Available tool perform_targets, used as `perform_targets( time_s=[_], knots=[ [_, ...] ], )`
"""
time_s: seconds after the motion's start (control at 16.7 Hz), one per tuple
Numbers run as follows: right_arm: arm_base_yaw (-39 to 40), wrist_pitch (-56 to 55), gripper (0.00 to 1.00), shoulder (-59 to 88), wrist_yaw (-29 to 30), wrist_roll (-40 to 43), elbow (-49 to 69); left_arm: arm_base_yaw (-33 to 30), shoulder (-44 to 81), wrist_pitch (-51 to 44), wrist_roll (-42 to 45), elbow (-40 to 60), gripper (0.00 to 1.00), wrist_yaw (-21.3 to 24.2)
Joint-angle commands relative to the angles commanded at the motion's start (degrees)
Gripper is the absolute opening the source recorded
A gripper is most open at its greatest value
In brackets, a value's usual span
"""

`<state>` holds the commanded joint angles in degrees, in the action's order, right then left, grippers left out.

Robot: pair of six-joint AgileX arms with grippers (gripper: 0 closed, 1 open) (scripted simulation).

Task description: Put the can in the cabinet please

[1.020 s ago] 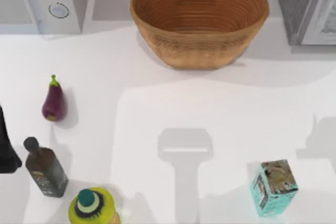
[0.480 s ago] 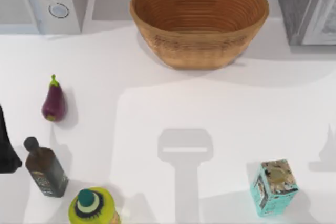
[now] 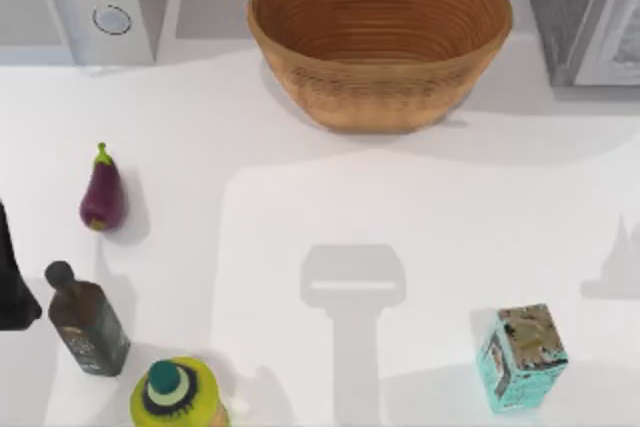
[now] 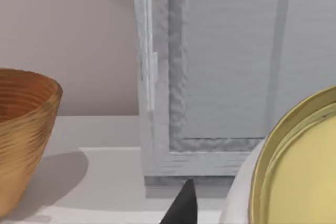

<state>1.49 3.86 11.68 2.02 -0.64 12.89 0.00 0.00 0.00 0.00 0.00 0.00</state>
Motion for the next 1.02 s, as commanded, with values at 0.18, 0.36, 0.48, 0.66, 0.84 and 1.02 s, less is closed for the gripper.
perform_targets(
  time_s=[0.18, 0.36, 0.48, 0.66, 0.84, 1.02],
  knots=[
    [1.4, 3.6, 0.00, 10.9, 1.7, -0.2, 13.8, 0.0, 0.0, 0.0, 0.0, 0.0, 1.00, 0.0],
    [3.1, 7.5, 0.00, 23.3, 3.5, -0.2, 30.2, 0.0, 0.0, 0.0, 0.0, 0.0, 1.00, 0.0],
    [4.3, 10.2, 0.00, 31.7, 4.7, -0.1, 41.6, 0.0, 0.0, 0.0, 0.0, 0.0, 1.00, 0.0],
    [6.0, 13.9, 0.00, 43.6, 6.3, -0.1, 58.0, 0.0, 0.0, 0.0, 0.0, 0.0, 1.00, 0.0],
    [7.5, 17.0, 0.00, 53.7, 7.7, -0.1, 72.2, 0.0, 0.0, 0.0, 0.0, 0.0, 1.00, 0.0],
    [8.6, 19.2, 0.00, 60.8, 8.7, -0.3, 82.1, 0.0, 0.0, 0.0, 0.0, 0.0, 1.00, 0.0]
  ],
)
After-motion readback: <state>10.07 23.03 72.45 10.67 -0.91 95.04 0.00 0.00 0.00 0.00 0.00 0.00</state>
